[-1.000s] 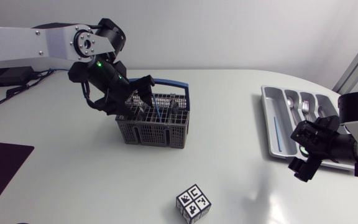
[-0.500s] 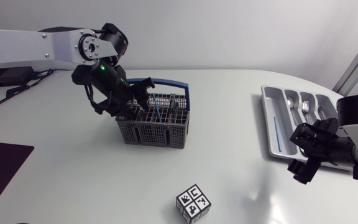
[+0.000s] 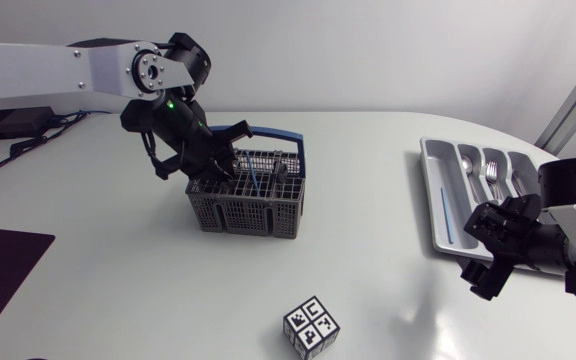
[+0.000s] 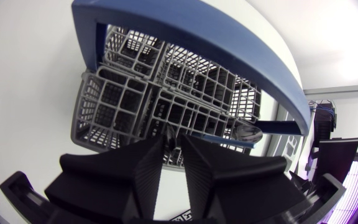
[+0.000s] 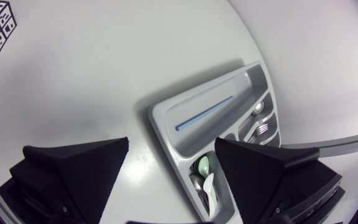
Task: Transfer all utensils from the basket to the drawer tray.
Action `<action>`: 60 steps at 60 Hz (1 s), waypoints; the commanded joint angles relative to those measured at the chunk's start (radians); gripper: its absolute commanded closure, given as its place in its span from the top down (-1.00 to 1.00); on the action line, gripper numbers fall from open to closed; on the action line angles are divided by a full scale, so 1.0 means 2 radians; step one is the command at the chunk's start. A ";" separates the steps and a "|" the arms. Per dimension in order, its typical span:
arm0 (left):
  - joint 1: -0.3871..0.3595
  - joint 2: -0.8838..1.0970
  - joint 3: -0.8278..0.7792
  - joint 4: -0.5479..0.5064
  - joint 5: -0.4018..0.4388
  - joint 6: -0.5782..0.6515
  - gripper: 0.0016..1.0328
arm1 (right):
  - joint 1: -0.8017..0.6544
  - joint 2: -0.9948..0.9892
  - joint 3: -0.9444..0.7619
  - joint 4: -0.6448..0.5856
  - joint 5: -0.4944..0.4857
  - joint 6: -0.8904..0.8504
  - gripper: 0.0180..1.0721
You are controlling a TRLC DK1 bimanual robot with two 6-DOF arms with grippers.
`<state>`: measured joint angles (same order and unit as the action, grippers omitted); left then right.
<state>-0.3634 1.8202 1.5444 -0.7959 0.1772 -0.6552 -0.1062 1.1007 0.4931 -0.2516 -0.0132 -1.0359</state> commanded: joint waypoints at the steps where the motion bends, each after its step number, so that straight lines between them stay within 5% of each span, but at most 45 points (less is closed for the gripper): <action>1: -0.005 0.013 0.016 -0.006 -0.007 -0.011 -0.84 | 0.002 0.008 -0.013 0.007 0.003 0.003 0.90; 60: -0.005 -0.106 -0.024 -0.020 0.013 0.016 -0.93 | 0.009 -0.044 -0.013 -0.030 0.007 0.001 0.90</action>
<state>-0.3817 1.6466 1.5356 -0.8268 0.1898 -0.6281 -0.0978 1.0286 0.4770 -0.2924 -0.0093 -1.0363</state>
